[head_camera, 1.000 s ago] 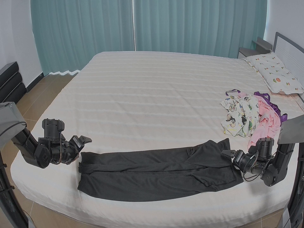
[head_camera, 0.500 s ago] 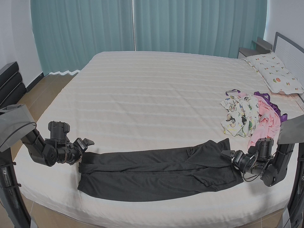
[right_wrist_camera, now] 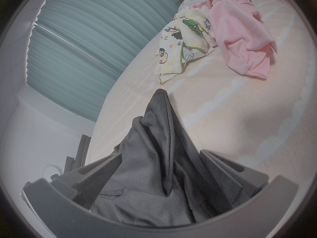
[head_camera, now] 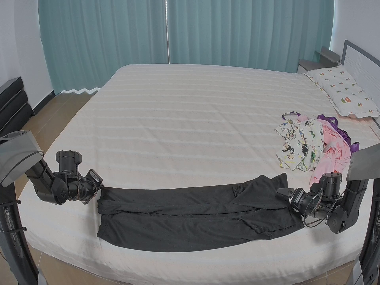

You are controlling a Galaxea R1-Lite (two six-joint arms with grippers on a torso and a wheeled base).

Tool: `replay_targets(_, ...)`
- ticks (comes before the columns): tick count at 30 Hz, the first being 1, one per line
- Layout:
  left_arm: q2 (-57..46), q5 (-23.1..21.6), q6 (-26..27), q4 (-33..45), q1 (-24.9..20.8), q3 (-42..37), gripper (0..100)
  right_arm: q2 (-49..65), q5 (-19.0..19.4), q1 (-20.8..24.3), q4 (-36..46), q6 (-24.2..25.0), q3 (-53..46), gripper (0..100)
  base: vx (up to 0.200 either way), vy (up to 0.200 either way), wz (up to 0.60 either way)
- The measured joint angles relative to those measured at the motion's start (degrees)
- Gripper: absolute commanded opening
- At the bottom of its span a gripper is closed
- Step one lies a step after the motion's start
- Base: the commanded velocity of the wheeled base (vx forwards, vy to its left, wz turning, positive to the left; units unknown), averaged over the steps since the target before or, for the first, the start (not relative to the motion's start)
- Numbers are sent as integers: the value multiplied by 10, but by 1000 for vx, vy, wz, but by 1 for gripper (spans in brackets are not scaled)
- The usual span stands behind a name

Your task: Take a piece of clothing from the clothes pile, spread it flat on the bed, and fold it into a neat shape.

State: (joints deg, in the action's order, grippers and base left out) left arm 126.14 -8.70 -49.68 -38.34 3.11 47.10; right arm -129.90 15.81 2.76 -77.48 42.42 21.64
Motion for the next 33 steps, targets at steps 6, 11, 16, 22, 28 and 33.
replay_targets(6,9,0,-14,-4,8,13,0,0,0,-1,0,0,0,100,0,0,0)
replay_targets(11,16,0,-14,-4,9,16,0,0,0,-1,0,0,0,100,0,0,0)
replay_targets(16,18,0,-15,-4,9,17,100,0,0,-1,0,0,-1,100,0,0,0)
replay_targets(22,10,1,-18,-4,9,12,100,0,0,-1,0,0,-3,100,0,0,0)
replay_targets(28,-39,2,-40,-7,-23,-12,100,0,0,-1,0,0,-3,100,0,0,0)
replay_targets(33,-64,2,-45,-7,-63,-33,100,0,0,0,0,0,-4,100,0,0,0)
